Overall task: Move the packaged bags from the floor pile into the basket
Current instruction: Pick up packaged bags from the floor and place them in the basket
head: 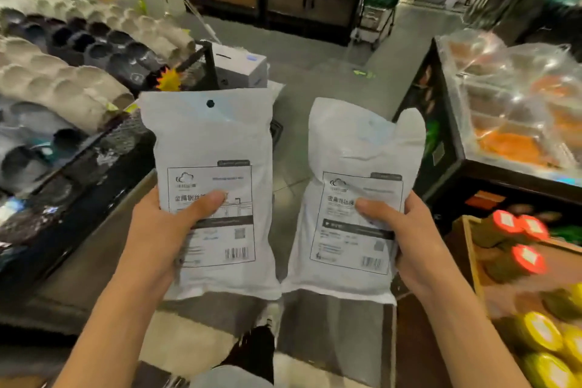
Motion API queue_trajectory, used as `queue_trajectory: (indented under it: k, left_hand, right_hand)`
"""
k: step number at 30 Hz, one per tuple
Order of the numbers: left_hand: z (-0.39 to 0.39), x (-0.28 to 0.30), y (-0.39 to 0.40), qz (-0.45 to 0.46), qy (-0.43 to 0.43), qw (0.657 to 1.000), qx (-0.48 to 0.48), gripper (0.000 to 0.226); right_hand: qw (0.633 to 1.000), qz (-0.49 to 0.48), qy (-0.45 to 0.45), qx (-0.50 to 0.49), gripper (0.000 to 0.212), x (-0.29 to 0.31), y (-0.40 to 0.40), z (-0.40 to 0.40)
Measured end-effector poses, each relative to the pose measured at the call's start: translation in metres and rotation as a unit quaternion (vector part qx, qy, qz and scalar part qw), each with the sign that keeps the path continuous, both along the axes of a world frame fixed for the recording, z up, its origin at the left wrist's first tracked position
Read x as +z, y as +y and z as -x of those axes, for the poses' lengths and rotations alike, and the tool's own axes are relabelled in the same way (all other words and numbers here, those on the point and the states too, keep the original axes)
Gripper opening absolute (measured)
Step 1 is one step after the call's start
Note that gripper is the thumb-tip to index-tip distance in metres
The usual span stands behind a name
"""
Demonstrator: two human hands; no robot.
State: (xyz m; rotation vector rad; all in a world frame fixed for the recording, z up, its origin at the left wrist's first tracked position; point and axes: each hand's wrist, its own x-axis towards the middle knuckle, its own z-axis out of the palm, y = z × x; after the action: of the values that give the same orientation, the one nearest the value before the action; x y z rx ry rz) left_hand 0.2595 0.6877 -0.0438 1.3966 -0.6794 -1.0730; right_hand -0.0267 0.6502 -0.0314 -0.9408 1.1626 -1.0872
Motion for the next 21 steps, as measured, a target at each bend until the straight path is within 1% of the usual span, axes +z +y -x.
queue_trajectory:
  k: [3,9,13,14,18,21]
  left_hand:
    - [0.003,-0.007,-0.062,0.002,0.006,1.000,-0.023,0.057]
    - [-0.002,-0.012,-0.194,0.003,0.033,0.998,-0.050,0.053]
    - [-0.005,-0.001,-0.283,0.015,0.037,0.997,-0.069,0.063]
    - [-0.005,0.002,-0.302,0.016,0.037,0.997,-0.070,0.063]
    - [-0.003,0.005,-0.366,0.008,0.043,0.996,-0.076,0.049]
    - [-0.001,-0.001,-0.412,-0.012,0.040,0.997,-0.058,0.050]
  right_hand:
    - [1.000,-0.003,0.017,-0.019,0.033,-0.001,-0.051,0.005]
    - [0.998,-0.008,0.036,-0.053,0.036,0.005,-0.171,-0.006]
    - [0.997,-0.006,0.050,-0.065,0.038,0.015,-0.249,-0.012]
    - [0.997,-0.003,0.053,-0.063,0.039,0.017,-0.266,-0.011]
    - [0.997,-0.001,0.052,-0.056,0.040,0.018,-0.330,-0.008]
    - [0.998,-0.008,0.042,-0.043,0.037,0.013,-0.382,-0.007]
